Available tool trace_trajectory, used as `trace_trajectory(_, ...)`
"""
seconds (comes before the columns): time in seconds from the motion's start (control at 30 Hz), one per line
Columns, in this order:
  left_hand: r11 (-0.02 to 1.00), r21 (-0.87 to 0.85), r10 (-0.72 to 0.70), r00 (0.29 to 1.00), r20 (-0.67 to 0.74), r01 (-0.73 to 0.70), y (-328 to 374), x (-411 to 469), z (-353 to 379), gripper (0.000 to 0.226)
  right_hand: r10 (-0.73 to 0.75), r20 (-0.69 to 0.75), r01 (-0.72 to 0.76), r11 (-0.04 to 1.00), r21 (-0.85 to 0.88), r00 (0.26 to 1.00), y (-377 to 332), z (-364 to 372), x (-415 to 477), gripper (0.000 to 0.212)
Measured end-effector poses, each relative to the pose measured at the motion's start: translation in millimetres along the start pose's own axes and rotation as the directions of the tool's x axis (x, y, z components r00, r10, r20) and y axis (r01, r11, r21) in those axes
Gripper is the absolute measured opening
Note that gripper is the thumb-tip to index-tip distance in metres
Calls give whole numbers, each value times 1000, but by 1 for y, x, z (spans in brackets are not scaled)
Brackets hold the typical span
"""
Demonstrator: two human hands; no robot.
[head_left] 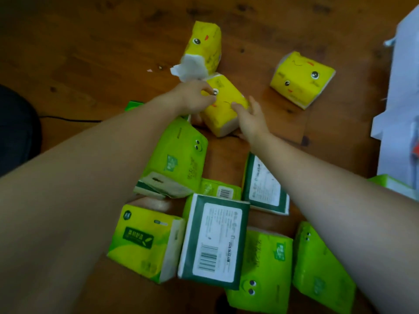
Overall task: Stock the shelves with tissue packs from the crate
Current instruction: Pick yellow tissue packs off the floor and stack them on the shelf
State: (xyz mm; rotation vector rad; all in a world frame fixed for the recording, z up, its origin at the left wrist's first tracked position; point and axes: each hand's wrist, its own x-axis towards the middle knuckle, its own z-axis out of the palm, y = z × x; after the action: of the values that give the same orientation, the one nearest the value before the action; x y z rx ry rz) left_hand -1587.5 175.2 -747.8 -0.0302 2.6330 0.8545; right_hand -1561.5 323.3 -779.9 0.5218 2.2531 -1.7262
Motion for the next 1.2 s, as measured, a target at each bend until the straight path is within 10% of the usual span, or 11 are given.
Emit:
trace_trajectory(0.17,996,82,35,986,-165,-21,6,13,3,38,-75,-174,60,994,-90,982,10,-47,11,66)
trace_trajectory(0.33,978,209,-16,1000,12,13,15,24,19,62,-84,-47,82,996,-41,995,17,-47,8,69)
trace_trajectory(0.57,920,385,127,985,-120,-72,30,6,44,72,-229,78,235,969,-74,970,19,-48,-8,77)
trace_trajectory(0.83,915,-365,48,944,-325,-172,45,-7,47,81,-285,-39,284,959,-19,958,7,-64,-19,66)
trace_trajectory(1.2,663,-628,195,904,-381,-407,103,-63,42,66,-427,-180,387,896,-219,886,-50,-120,-88,61)
